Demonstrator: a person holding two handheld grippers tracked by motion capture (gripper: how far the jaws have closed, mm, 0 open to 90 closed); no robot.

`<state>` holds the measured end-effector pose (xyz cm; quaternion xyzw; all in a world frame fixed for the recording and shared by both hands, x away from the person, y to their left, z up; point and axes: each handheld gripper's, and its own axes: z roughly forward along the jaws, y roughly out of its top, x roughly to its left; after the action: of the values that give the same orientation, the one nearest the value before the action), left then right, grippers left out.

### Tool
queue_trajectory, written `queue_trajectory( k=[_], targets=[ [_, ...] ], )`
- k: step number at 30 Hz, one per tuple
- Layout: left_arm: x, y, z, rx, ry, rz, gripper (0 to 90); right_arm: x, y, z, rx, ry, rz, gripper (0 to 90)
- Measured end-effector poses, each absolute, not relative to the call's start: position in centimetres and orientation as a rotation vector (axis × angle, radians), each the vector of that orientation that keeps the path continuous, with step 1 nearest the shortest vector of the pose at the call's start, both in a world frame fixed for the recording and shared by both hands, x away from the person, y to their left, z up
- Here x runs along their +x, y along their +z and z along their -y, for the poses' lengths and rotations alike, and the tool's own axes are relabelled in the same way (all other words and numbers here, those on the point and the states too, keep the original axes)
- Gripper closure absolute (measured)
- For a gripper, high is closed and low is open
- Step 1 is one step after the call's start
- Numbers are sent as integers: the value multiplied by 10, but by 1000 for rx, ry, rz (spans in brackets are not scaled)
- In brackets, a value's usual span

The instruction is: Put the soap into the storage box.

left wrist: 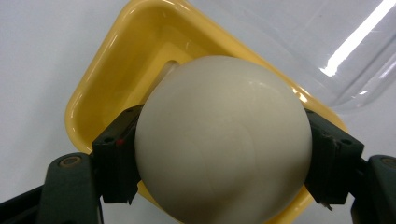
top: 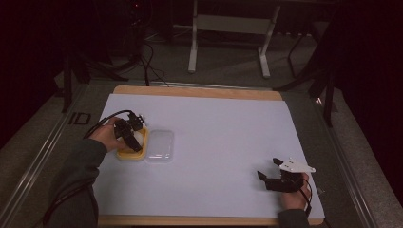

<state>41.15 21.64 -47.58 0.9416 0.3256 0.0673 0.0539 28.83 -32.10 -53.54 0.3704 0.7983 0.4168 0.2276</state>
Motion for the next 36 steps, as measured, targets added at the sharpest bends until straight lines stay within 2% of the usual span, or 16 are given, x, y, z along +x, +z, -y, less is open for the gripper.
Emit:
queue_trajectory(
  k=[17,36],
  targets=[
    [413,-491,-218,2882,194,-1005,255,288,-535,321,1020,1148,-2197,151],
    [415,-496,-230,2780,167,-1082,241,288,-535,321,1014,1147,-2195,151]
  ],
)
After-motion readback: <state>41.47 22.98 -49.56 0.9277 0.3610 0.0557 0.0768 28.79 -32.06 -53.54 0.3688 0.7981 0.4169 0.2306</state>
